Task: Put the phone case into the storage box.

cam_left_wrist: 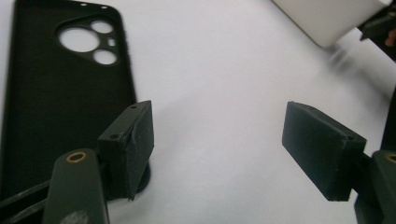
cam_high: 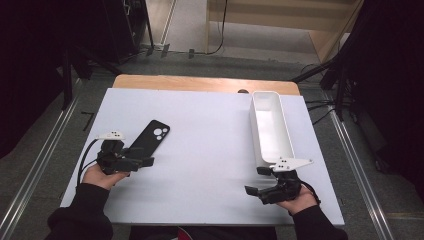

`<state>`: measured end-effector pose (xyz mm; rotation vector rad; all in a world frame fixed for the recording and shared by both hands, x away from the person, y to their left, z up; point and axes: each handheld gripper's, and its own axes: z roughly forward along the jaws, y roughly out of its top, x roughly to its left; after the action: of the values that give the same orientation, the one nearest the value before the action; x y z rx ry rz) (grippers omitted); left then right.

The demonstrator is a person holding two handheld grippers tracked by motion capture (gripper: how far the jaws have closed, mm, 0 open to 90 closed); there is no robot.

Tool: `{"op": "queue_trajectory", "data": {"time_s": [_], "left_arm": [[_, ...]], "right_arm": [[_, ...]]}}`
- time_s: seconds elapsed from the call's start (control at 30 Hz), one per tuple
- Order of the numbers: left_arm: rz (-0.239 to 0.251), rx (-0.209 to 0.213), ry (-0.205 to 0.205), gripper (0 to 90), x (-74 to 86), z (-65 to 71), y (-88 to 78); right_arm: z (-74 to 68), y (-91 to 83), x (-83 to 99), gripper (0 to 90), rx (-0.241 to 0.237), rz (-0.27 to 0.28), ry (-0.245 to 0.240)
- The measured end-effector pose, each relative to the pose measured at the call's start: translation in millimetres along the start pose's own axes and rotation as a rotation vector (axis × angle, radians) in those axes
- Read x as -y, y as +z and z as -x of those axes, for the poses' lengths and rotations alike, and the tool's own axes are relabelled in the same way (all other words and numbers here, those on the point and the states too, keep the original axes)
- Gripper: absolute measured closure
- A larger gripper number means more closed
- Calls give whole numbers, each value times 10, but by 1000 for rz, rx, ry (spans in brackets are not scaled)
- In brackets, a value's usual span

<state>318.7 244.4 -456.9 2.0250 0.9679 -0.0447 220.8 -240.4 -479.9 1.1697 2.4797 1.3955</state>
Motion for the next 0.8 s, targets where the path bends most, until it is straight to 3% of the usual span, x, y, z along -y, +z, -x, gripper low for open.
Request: {"op": "queue_trajectory", "data": {"time_s": [0.33,0.53,0.8], "left_arm": [[-1,50,36,248,59,210,3],[3,22,52,256,72,279,3],[-12,54,64,256,129,353,59]], "right_arm": [[12,2,-2,117,5,4,-4],[8,-5,0,117,5,3,8],[27,-8,2,117,5,10,5]]}}
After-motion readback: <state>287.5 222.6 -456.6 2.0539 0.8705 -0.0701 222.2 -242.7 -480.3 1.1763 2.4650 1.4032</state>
